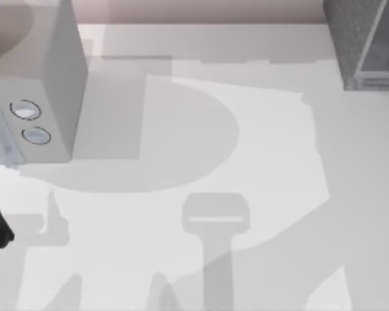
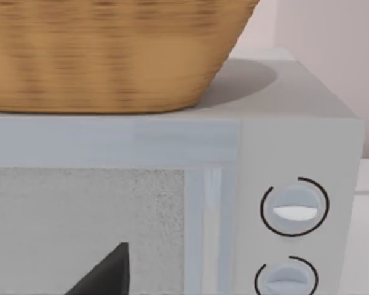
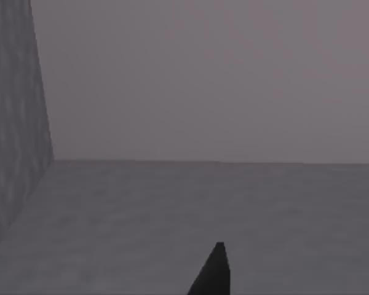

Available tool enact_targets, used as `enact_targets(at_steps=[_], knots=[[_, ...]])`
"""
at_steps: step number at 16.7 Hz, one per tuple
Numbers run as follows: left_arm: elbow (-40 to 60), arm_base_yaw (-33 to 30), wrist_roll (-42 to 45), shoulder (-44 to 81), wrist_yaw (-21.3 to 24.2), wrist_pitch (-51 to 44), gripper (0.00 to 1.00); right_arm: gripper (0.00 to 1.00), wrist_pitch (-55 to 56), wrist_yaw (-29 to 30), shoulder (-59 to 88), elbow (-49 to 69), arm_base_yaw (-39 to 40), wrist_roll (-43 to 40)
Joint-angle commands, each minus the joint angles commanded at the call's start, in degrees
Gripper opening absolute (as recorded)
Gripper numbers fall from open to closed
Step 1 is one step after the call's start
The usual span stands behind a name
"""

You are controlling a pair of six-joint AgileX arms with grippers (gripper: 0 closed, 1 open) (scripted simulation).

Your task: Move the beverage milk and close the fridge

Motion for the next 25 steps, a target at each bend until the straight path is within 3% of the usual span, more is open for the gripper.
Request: enact_targets(at_steps=[3,4,16,20,25], knots=[[0.0,0.0,0.0,0.0,0.0,0.0,1.0,0.98,0.0,0.0,0.0,0.0,0.0,0.0],[0.0,0.0,0.0,0.0,0.0,0.0,1.0,1.0,0.0,0.0,0.0,0.0,0.0,0.0],[0.0,0.0,0.0,0.0,0.0,0.0,1.0,1.0,-2.0,0.4,-3.5,-2.4,0.5,0.1],[0.0,0.0,0.0,0.0,0.0,0.0,1.0,1.0,-8.2,2.0,-16.6,-10.6,1.5,-0.1],[0.0,0.0,0.0,0.0,0.0,0.0,1.0,1.0,-18.4,4.7,-46.5,-23.7,3.6,-0.5]])
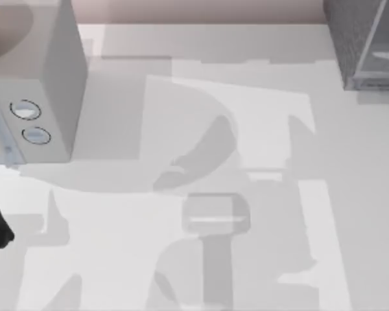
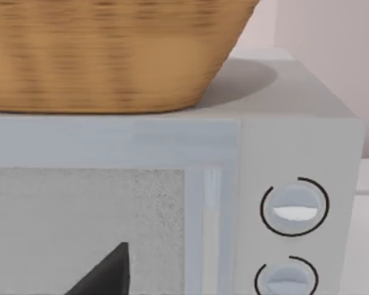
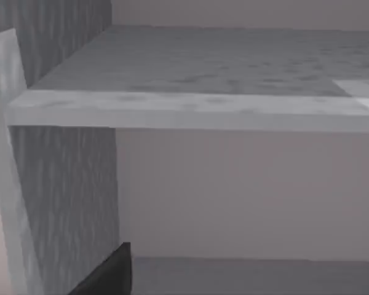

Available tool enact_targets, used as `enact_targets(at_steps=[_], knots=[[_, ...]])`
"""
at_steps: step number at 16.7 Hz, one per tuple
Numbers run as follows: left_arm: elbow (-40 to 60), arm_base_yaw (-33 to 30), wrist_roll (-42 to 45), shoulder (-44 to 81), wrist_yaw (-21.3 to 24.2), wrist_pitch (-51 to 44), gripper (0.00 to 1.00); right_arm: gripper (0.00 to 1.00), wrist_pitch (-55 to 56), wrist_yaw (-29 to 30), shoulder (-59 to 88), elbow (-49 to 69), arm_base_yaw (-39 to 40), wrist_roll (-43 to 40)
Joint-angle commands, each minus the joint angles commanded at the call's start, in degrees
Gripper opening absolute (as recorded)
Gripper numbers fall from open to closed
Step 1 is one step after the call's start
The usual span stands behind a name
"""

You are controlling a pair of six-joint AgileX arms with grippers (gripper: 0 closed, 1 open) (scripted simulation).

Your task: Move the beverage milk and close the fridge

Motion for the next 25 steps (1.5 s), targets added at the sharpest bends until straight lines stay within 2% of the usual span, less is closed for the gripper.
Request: enact_targets(at_steps=[7,12,17,22,25], knots=[[0.0,0.0,0.0,0.0,0.0,0.0,1.0,1.0,-17.9,3.7,-52.2,-24.0,4.4,-0.2],[0.0,0.0,0.0,0.0,0.0,0.0,1.0,1.0,-31.1,5.9,-76.0,-40.7,7.2,0.1],[0.0,0.0,0.0,0.0,0.0,0.0,1.0,1.0,-37.5,7.0,-84.5,-48.1,8.2,0.4],[0.0,0.0,0.0,0.0,0.0,0.0,1.0,1.0,-37.5,7.0,-84.3,-48.0,8.1,0.4],[0.0,0.0,0.0,0.0,0.0,0.0,1.0,1.0,-41.2,7.0,-86.8,-46.0,8.1,0.5]])
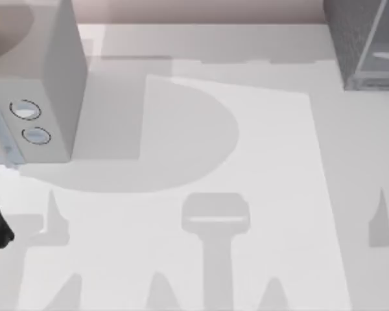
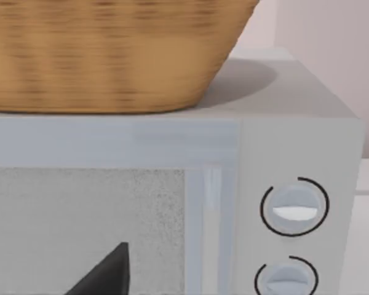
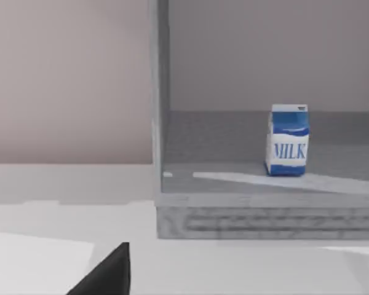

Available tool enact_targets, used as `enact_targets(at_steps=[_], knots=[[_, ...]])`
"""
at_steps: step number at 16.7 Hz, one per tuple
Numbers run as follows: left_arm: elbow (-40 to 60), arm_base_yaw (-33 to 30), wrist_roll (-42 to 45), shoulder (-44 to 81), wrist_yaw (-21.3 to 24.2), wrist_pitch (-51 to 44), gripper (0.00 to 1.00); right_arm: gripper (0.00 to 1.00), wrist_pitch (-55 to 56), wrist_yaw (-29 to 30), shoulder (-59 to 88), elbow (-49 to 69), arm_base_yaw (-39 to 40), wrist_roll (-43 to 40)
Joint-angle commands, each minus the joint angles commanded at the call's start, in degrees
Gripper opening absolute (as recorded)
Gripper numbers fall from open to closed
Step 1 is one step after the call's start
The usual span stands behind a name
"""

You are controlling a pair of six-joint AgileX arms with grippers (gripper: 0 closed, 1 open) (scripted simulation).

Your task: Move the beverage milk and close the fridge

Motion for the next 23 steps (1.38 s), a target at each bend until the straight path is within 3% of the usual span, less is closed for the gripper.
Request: enact_targets(at_steps=[4,16,20,23], knots=[[0.0,0.0,0.0,0.0,0.0,0.0,1.0,1.0,-13.2,0.1,-8.1,6.6,0.0,-0.1],[0.0,0.0,0.0,0.0,0.0,0.0,1.0,1.0,-69.3,0.3,-37.7,31.1,0.1,-0.7],[0.0,0.0,0.0,0.0,0.0,0.0,1.0,1.0,-79.2,0.4,-43.0,35.3,0.1,-0.7],[0.0,0.0,0.0,0.0,0.0,0.0,1.0,1.0,-80.6,0.4,-43.9,36.0,0.1,-0.8]])
